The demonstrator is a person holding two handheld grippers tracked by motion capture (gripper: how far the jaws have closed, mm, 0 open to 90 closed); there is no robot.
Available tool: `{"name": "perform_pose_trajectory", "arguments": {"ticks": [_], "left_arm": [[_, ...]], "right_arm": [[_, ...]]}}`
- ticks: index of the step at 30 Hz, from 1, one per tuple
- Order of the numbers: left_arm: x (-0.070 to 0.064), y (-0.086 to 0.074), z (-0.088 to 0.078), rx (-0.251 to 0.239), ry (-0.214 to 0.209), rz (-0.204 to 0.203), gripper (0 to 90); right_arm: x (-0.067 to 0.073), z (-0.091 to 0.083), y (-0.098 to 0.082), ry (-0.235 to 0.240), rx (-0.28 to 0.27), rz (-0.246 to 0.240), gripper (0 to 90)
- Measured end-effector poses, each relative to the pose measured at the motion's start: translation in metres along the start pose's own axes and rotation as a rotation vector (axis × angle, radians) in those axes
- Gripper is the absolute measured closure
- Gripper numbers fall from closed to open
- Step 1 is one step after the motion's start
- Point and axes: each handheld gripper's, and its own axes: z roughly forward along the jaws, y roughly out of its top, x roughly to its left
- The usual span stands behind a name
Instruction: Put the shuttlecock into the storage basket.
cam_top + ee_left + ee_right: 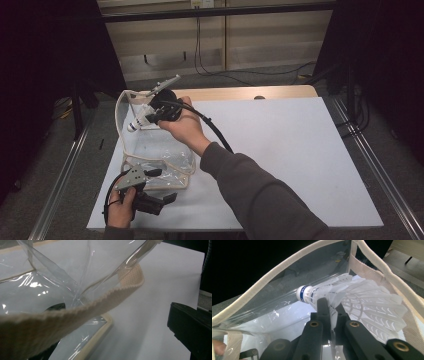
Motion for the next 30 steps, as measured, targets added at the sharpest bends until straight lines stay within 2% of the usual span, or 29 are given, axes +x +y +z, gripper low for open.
{"name": "perform_pose_trajectory", "arguments": {"ticks": [30], "left_arm": [[-0.001,-0.001,0.000,-0.004,0.004,0.005,2.8]], "right_arm": [[0.012,0.023,-0.007,0.013,0.012,0.032,87.6]]}}
